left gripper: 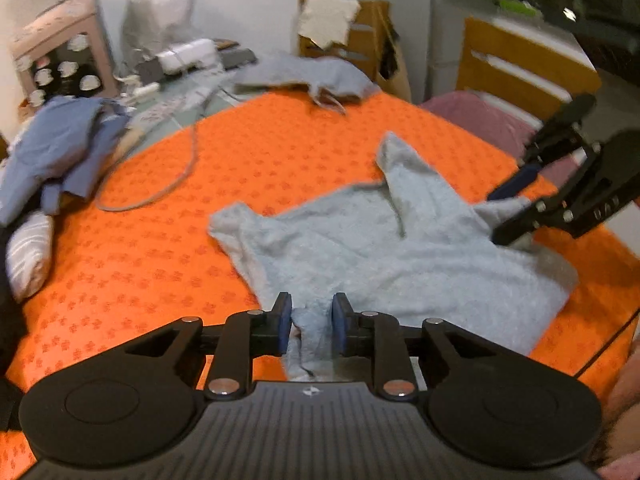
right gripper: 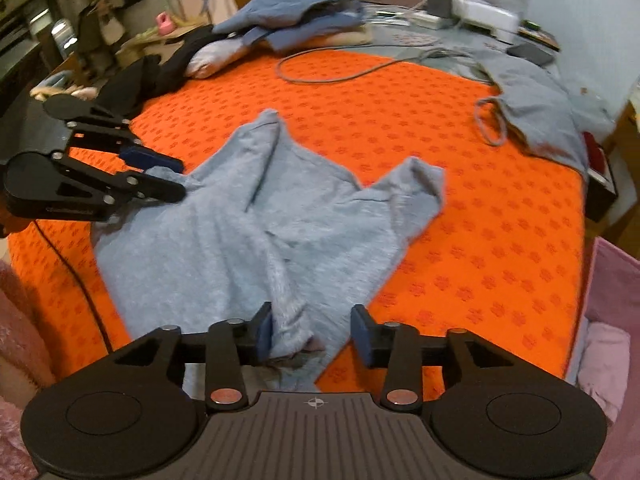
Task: Fold clothes
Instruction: 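Release the folded garment with both grippers and pinch its hem again with the left gripper, then pinch the grey garment hem with the left gripper while the right gripper pinches beside it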
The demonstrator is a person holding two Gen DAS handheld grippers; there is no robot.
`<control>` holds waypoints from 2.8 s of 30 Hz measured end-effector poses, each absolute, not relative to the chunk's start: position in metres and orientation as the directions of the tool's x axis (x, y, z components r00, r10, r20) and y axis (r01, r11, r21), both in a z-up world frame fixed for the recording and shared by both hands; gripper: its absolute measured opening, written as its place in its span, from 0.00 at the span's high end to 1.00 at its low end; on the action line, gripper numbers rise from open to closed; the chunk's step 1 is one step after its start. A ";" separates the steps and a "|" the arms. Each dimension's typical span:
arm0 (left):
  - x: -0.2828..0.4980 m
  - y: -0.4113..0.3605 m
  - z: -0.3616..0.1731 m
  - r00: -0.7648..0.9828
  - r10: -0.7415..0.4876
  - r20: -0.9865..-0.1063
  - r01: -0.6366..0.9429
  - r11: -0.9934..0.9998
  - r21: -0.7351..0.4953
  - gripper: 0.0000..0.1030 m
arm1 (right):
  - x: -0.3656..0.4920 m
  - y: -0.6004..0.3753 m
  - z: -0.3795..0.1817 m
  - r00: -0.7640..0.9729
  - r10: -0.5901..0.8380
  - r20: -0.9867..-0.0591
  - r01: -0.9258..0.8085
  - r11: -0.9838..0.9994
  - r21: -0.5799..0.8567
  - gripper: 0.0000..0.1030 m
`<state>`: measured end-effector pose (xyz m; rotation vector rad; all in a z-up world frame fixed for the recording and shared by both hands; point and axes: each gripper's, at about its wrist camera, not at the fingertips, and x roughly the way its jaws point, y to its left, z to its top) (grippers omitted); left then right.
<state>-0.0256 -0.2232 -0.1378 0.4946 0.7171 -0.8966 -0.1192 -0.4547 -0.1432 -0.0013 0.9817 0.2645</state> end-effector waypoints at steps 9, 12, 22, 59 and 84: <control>-0.049 -0.220 -0.103 0.421 -0.588 -0.690 0.830 0.557 0.031 0.72 | -0.139 -0.441 -0.092 0.667 0.173 -0.725 -0.203 0.978 0.047 0.63; -0.050 -0.231 -0.120 0.399 -0.557 -0.728 0.836 0.547 0.040 0.72 | -0.135 -0.433 -0.101 0.649 0.201 -0.734 -0.223 0.972 0.070 0.72; -0.045 -0.214 -0.158 0.375 -0.487 -0.789 0.803 0.596 0.013 0.71 | -0.133 -0.427 -0.157 0.578 0.194 -0.792 -0.179 0.978 0.109 0.74; -0.040 -0.158 -0.150 0.226 -0.609 -0.760 0.615 0.694 -0.373 0.48 | -0.173 -0.470 -0.159 0.601 0.369 -0.709 0.037 0.874 0.485 0.66; -0.068 -0.156 -0.101 0.446 -0.552 -0.705 0.658 0.736 -0.160 0.68 | -0.190 -0.444 -0.110 0.662 0.130 -0.738 0.023 0.981 0.194 0.80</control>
